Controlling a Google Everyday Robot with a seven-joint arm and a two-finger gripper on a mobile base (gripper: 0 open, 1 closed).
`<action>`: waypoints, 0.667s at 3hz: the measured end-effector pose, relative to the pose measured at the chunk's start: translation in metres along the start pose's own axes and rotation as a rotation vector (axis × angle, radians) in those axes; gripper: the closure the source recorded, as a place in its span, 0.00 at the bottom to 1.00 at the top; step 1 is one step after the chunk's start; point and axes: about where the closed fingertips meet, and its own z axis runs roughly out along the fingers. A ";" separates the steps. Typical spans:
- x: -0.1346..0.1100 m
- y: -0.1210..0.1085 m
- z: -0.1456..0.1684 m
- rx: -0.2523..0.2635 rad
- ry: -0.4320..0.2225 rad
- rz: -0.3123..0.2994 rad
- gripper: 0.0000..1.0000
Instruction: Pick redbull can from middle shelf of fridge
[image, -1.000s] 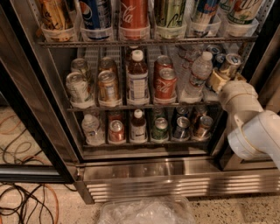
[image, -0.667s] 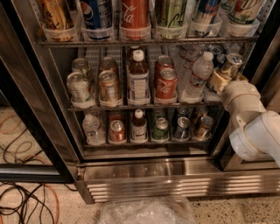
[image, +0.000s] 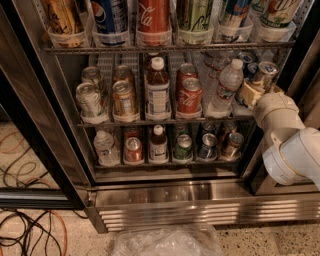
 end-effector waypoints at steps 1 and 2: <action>-0.003 0.003 -0.017 -0.054 0.015 -0.004 1.00; -0.008 0.018 -0.020 -0.118 0.018 0.060 1.00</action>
Offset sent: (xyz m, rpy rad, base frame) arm -0.0127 0.0031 0.0021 -0.0034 0.0117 0.0414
